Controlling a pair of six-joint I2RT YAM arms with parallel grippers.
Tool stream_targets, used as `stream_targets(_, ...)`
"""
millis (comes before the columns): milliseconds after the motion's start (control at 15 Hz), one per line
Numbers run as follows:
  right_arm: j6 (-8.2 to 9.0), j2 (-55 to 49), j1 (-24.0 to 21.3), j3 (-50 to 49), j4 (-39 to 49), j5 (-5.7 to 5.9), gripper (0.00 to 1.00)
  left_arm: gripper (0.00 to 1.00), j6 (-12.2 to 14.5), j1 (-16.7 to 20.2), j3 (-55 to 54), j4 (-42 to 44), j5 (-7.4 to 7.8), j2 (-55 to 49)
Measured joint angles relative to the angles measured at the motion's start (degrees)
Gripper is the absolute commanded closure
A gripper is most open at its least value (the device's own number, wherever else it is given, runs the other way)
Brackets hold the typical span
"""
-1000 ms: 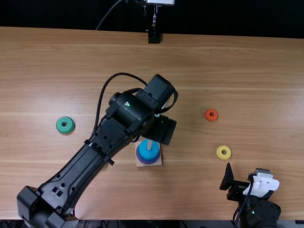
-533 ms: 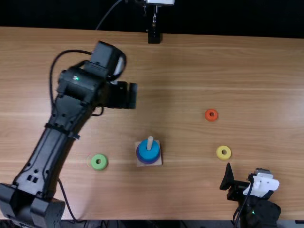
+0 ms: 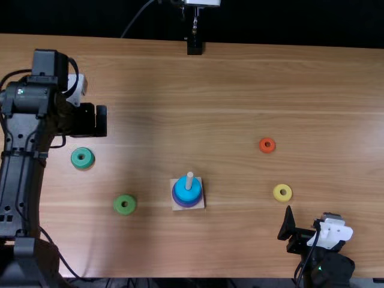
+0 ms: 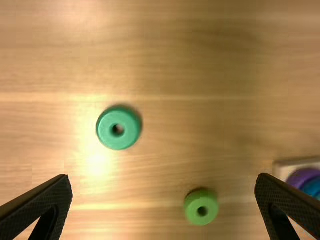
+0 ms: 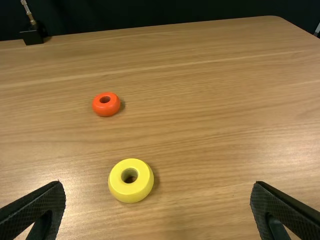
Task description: Build the Hanoi tower: stack the rings onto the peg from bottom to top in this color order: purple, dark blue, light blue, dark green, light green, yellow, orange.
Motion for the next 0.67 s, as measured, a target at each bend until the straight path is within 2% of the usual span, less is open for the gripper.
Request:
stream_targets(200,0.00,0.00,0.00,0.00,0.00,-0.02,0.00,0.00,2.93,0.00,-7.02,-0.17,-0.07,0.00)
stream_targets(667,0.02,0.00,0.00,0.02,0.00,0.00,0.00,0.00,4.28,2.51,-10.01,0.74,-2.78,3.50)
